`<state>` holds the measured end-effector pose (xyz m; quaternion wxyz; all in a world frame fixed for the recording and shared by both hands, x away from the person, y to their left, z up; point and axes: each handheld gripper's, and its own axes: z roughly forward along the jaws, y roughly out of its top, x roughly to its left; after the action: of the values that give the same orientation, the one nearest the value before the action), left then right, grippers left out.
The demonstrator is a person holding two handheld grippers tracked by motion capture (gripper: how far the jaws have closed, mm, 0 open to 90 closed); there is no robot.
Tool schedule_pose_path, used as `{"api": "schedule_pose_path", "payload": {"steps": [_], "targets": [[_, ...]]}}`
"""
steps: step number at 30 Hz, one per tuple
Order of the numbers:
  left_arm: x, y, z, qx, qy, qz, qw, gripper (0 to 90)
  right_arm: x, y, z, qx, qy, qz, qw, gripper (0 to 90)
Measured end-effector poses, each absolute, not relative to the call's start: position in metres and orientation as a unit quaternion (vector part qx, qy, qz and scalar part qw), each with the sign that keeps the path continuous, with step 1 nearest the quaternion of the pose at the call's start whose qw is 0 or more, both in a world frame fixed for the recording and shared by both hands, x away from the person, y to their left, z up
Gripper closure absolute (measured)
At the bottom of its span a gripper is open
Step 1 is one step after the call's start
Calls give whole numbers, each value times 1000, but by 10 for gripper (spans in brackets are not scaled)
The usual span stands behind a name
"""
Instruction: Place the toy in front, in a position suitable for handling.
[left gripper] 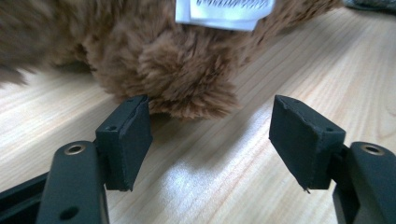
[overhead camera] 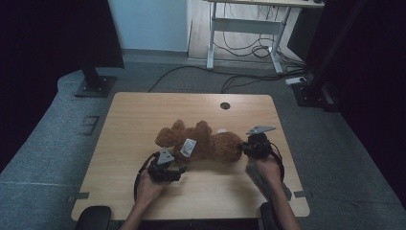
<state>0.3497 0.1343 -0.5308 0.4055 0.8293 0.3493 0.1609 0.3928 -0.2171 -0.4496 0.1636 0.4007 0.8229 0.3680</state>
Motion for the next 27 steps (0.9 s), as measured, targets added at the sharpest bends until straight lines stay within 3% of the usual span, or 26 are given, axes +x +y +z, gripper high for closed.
{"api": "schedule_pose_path", "payload": {"steps": [10, 20, 27], "targets": [[360, 124, -540, 831, 365, 175, 381, 460, 392, -219, -452, 402, 822, 370, 161, 835], [363, 127, -537, 827, 370, 185, 381, 800, 392, -219, -453, 404, 822, 368, 161, 834], [359, 132, -525, 824, 346, 210, 396, 846, 391, -220, -450, 401, 821, 370, 169, 836]]}}
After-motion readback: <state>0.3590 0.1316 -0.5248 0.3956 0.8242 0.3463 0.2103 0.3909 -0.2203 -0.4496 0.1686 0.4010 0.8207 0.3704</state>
